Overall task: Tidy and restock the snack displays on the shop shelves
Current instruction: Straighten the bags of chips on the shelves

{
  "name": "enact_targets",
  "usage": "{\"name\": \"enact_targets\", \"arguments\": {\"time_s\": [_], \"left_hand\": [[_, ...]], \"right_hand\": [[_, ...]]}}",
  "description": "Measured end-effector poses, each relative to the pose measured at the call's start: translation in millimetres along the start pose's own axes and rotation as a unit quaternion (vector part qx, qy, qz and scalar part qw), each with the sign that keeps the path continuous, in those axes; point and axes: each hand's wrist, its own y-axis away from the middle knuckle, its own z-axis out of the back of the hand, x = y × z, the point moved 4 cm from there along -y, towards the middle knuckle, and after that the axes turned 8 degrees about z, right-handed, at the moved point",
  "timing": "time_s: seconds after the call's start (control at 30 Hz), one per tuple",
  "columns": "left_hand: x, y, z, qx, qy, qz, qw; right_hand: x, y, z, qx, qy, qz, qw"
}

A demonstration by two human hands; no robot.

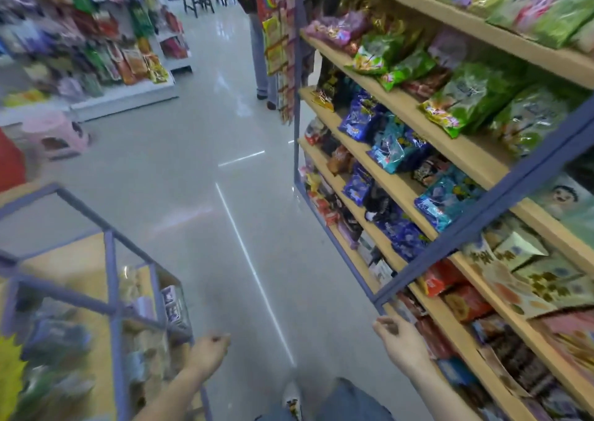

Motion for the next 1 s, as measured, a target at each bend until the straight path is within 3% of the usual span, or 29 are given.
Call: {"name": "enact_targets", "arguments": {"time_s": [0.2, 0.27, 0.4, 0.63, 0.77, 1.0], "left_hand": [[-226.2, -28.0, 52.7, -0.010, -0.082, -0.130, 0.988], [-271.4, -48.8, 61.3, -0.007, -0.128, -0.158, 0.979], [-326.7, -106.0, 77.8, -0.001, -0.178, -0.138, 0.974], [-493.3, -154.0, 106.7, 0.009, -0.219, -0.189, 0.957], [-616.1, -165.3, 97.2, -0.005, -0.264, -0.280, 0.923], [-757.7, -128.7, 13.6, 0.081, -0.341, -0.468, 0.811]], "right_hand": [[34.9, -81.9, 5.9, -0.012, -0.007, -0.059, 0.998], [55.9, -122.8, 5.1, -0.022, -0.023, -0.058, 0.998], [117.3, -216.9, -1.0, -0.031, -0.047, -0.036, 0.998], [289.2, -339.7, 47.0, -0.110, -0.138, 0.035, 0.984], [346.1, -363.4, 105.7, -0.207, -0.153, 0.064, 0.964], [330.2, -354.0, 166.2, -0.405, -0.188, -0.013, 0.895]]}}
